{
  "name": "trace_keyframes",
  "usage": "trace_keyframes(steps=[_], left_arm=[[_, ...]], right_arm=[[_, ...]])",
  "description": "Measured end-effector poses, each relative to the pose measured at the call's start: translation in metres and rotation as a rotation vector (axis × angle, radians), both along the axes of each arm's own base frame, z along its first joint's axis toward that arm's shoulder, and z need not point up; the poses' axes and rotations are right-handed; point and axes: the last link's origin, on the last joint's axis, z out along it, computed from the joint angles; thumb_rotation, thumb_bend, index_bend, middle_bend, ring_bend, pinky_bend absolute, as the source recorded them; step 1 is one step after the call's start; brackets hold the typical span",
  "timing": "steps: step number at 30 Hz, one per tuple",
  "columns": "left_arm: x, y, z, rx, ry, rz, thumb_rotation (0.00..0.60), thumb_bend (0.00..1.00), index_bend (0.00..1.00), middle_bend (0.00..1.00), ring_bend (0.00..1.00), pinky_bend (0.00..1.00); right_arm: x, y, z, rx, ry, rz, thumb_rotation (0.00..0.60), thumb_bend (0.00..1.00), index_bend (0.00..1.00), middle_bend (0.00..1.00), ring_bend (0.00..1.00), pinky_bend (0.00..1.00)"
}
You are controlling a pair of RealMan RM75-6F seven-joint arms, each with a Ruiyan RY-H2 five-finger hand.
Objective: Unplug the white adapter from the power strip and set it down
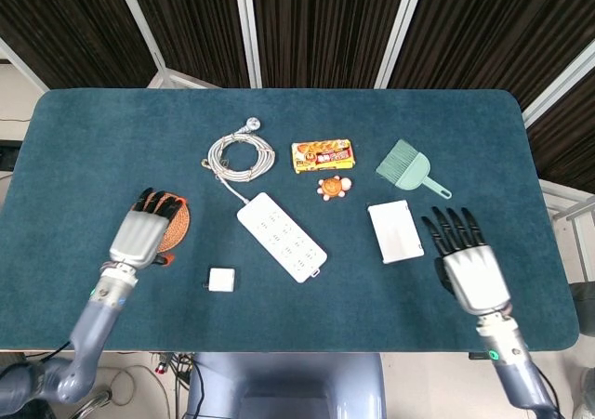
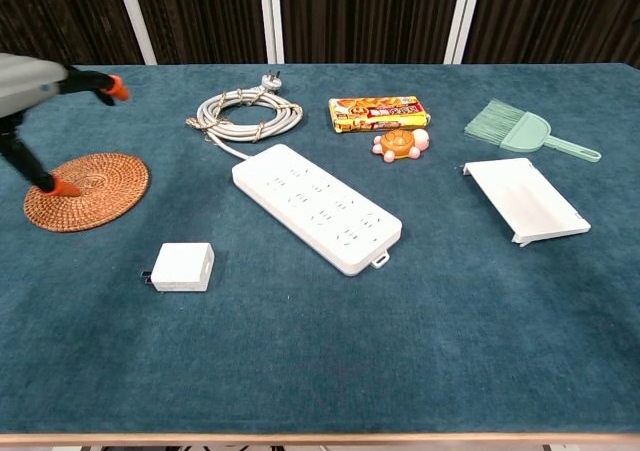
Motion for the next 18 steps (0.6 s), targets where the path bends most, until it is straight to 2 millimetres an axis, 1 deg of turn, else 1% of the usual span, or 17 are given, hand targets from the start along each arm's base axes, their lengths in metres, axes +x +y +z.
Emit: trace_keyframes(steps=[3,5,7,9,11,15,18], left_arm=[[-0.017,-0.022,0.012,0.033,-0.044,0.012,0.6,0.01,0.11,0.1,0.03,0.0],[-0.03,-0.039,0.02,0.059,-0.074,0.019,0.6,0.01,0.09,0.08,0.02,0.0],[-0.041,-0.054,0.028,0.084,-0.098,0.026,0.6,0.0,0.07,0.06,0.01,0.0],[-0.054,-0.072,0.037,0.114,-0.125,0.037,0.6,0.0,0.03,0.04,0.0,0.0],[-0.067,-0.091,0.047,0.145,-0.14,0.044,0.6,0.0,0.01,0.02,0.0,0.0],[-0.082,-0.11,0.06,0.182,-0.13,0.057,0.6,0.0,0.0,0.0,0.0,0.0],[-0.093,-0.123,0.072,0.208,-0.121,0.05,0.6,0.0,0.0,0.0,0.0,0.0]], right_arm=[[-0.012,0.01,0.013,-0.025,-0.035,-0.033,0.6,0.41,0.0,0.0,0.0,0.0],[-0.021,0.017,0.021,-0.037,-0.061,-0.057,0.6,0.37,0.0,0.0,0.0,0.0],[-0.03,0.023,0.028,-0.051,-0.083,-0.076,0.6,0.3,0.0,0.0,0.0,0.0],[-0.041,0.032,0.039,-0.069,-0.103,-0.102,0.6,0.27,0.0,0.0,0.0,0.0],[-0.053,0.04,0.05,-0.089,-0.11,-0.127,0.6,0.24,0.0,0.0,0.0,0.0],[-0.068,0.05,0.066,-0.12,-0.094,-0.166,0.6,0.18,0.0,0.0,0.0,0.0],[-0.076,0.058,0.079,-0.139,-0.088,-0.182,0.6,0.17,0.0,0.0,0.0,0.0]])
